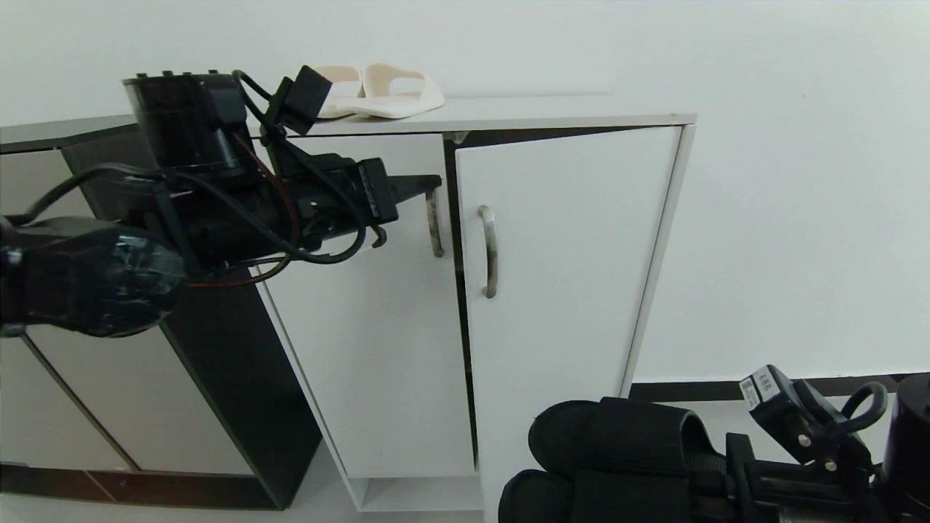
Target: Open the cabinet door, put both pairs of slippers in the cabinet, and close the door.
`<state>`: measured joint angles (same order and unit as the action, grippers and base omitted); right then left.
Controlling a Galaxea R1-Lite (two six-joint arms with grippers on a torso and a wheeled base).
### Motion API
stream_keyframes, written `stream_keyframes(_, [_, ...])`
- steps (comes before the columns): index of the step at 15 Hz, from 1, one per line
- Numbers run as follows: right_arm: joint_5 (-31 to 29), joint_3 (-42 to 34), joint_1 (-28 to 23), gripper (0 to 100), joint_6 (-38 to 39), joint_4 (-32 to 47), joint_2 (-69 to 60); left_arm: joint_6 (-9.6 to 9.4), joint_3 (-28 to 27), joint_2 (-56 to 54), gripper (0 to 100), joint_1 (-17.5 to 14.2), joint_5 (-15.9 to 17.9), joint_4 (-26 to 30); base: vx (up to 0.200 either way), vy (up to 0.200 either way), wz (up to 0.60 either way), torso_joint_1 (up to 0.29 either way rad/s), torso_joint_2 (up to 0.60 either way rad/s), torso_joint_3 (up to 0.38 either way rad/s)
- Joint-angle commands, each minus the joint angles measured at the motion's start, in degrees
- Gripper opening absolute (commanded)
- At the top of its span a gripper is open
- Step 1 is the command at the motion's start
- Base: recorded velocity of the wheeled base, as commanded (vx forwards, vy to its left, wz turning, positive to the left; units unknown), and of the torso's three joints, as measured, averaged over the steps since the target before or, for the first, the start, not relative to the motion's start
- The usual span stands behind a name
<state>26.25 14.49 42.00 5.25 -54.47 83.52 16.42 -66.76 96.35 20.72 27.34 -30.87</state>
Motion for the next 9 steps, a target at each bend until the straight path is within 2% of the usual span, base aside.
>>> stream_keyframes(1, [0.03,0.01,0.1,0,0.02,0.15,-0.02,0.1,-4.0,7.97,0,0.02,-0.01,-1.57,0.0,0.0,0.0,0.0,0.0,0.0])
stream_keyframes(3, [0.03,0.01,0.63,0,0.11,0.33,-0.37,0.89,-4.44,8.76,0,0.11,0.08,-1.57,0.0,0.0,0.0,0.0,0.0,0.0])
stream_keyframes(4, [0.03,0.01,1.07,0,0.11,0.41,-0.46,2.12,-4.44,8.76,0,0.37,0.08,-1.57,0.0,0.0,0.0,0.0,0.0,0.0])
stream_keyframes(6, [-0.05,0.01,1.33,0,0.11,0.41,-0.72,2.3,-4.44,8.76,0,0.63,-0.01,-1.65,0.0,0.0,0.0,0.0,0.0,0.0])
stream_keyframes(9, [-0.14,0.1,3.09,0,0.11,1.91,-1.43,2.3,-3.91,8.76,0,2.65,0.08,-1.65,-0.2,0.0,0.0,0.005,0.0,-0.001])
